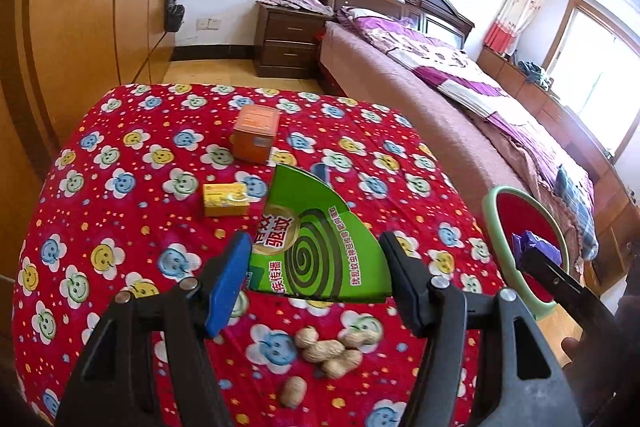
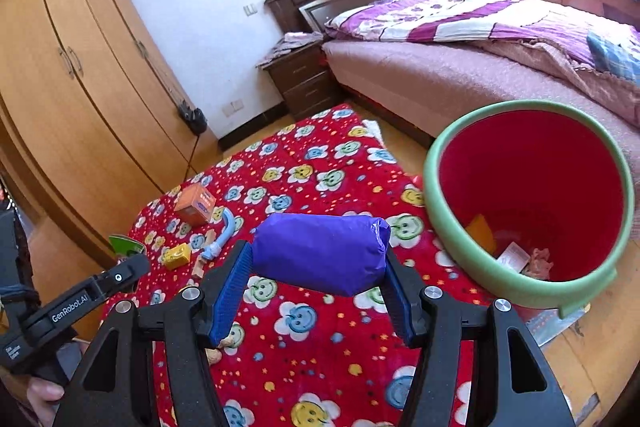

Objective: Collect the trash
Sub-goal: 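Carry the green box and purple roll over the red bin with both tools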

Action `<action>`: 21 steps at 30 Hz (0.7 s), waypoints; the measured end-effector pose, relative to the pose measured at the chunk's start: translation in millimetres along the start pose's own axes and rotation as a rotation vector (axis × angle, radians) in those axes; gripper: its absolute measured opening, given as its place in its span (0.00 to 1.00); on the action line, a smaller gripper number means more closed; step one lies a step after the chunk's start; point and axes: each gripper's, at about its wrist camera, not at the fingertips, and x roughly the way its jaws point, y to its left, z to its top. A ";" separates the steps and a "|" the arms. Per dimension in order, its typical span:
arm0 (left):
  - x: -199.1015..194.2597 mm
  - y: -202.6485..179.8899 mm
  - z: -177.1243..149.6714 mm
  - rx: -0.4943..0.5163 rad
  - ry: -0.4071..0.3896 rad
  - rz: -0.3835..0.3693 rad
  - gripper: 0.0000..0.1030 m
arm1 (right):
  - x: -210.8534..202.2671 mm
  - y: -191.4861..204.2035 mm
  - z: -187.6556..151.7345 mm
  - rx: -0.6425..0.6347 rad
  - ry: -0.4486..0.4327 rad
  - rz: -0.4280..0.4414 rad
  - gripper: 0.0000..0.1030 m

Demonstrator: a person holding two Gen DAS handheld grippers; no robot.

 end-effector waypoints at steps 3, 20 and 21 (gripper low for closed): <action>-2.7 -11.2 -1.1 0.015 -0.001 -0.016 0.64 | -7.2 -7.5 0.1 0.010 -0.015 -0.003 0.61; 2.1 -68.8 -5.3 0.075 0.029 -0.102 0.64 | -42.5 -59.2 4.0 0.079 -0.091 -0.052 0.61; 3.6 -72.0 -5.5 0.080 0.032 -0.103 0.64 | -42.0 -61.4 4.1 0.083 -0.093 -0.055 0.61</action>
